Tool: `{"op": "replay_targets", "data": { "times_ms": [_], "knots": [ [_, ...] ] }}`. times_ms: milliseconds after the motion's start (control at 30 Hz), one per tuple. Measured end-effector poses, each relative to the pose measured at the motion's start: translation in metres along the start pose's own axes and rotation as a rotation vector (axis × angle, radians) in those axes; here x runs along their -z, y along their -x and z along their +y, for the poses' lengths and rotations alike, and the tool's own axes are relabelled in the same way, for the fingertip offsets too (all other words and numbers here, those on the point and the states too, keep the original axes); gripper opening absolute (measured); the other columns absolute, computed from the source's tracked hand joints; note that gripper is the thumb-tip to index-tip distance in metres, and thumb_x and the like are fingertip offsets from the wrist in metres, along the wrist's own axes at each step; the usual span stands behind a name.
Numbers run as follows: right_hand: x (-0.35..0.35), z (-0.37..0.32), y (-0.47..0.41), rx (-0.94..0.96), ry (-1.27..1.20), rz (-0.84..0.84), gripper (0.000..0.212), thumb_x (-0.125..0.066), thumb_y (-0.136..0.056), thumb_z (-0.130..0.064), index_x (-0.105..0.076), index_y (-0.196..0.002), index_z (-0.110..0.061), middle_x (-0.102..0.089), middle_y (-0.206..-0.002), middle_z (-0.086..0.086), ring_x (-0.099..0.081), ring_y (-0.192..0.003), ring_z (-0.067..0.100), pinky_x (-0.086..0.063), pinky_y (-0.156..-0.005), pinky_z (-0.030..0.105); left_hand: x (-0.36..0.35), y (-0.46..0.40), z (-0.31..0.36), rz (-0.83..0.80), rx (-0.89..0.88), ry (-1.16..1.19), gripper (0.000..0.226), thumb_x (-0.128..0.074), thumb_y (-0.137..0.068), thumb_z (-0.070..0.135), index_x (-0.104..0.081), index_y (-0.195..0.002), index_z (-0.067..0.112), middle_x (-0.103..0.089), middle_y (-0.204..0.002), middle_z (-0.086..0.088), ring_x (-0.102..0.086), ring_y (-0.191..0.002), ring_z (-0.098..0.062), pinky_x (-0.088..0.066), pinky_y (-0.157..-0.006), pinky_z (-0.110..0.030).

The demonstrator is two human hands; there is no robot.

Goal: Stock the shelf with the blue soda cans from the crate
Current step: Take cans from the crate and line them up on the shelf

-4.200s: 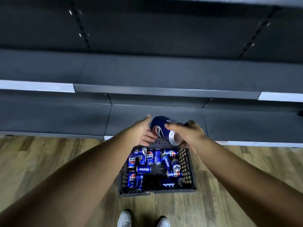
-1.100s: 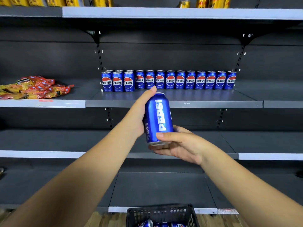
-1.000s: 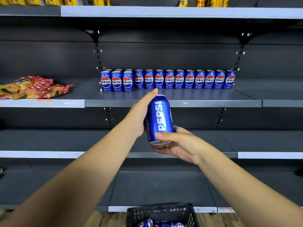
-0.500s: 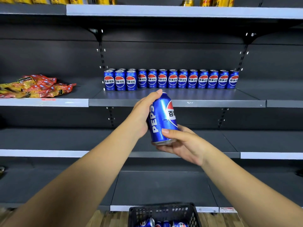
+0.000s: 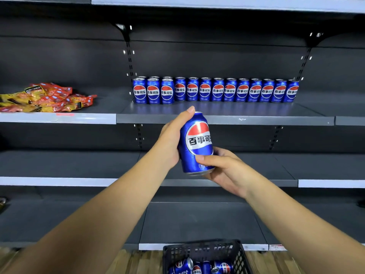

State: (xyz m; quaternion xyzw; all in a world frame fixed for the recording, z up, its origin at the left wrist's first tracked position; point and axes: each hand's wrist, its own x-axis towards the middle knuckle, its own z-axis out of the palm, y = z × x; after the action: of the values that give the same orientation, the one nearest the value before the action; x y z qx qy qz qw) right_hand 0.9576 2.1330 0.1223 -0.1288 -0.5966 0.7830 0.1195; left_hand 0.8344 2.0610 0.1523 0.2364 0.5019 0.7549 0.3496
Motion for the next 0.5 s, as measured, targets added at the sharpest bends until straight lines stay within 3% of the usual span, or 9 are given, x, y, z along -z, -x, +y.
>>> {"op": "replay_targets", "data": {
  "times_ms": [100,233,367,500],
  "knots": [
    [-0.009,0.011,-0.007,0.019,0.035,0.031,0.04,-0.069,-0.068,-0.012,-0.064,-0.108,-0.008,-0.072,-0.101,0.008,-0.068,-0.088,0.017,-0.055,-0.085,0.028,0.013,-0.002,-0.003,0.005,0.032,-0.015,0.036,-0.067,-0.078,0.046,-0.067,-0.092,0.012,-0.071,-0.078,-0.005,-0.067,-0.071,-0.021,-0.055,-0.071,-0.033],
    [-0.02,0.02,-0.019,0.073,0.086,0.138,0.057,-0.08,-0.062,-0.014,-0.06,-0.115,-0.006,-0.07,-0.109,0.011,-0.066,-0.099,0.027,-0.044,-0.103,0.045,0.016,-0.009,-0.007,0.082,0.05,-0.013,0.059,-0.069,-0.073,0.055,-0.065,-0.11,0.009,-0.072,-0.089,-0.008,-0.069,-0.073,-0.023,-0.057,-0.067,-0.033],
    [-0.014,0.016,-0.032,0.064,0.223,0.199,0.06,-0.084,-0.065,-0.017,-0.057,-0.118,-0.011,-0.07,-0.109,0.006,-0.066,-0.104,0.024,-0.047,-0.1,0.039,0.019,-0.023,-0.008,0.077,0.057,0.023,0.045,-0.068,-0.073,0.053,-0.069,-0.09,0.011,-0.071,-0.079,-0.008,-0.067,-0.067,-0.024,-0.056,-0.07,-0.036],
    [0.001,0.001,-0.049,0.019,0.416,0.168,0.057,-0.083,-0.067,-0.011,-0.053,-0.116,-0.016,-0.07,-0.106,0.001,-0.067,-0.097,0.014,-0.052,-0.084,0.024,0.017,-0.041,-0.01,-0.013,0.047,0.039,0.039,-0.07,-0.062,0.047,-0.07,-0.076,0.011,-0.07,-0.071,-0.008,-0.066,-0.066,-0.024,-0.055,-0.073,-0.038]
  ]
}}
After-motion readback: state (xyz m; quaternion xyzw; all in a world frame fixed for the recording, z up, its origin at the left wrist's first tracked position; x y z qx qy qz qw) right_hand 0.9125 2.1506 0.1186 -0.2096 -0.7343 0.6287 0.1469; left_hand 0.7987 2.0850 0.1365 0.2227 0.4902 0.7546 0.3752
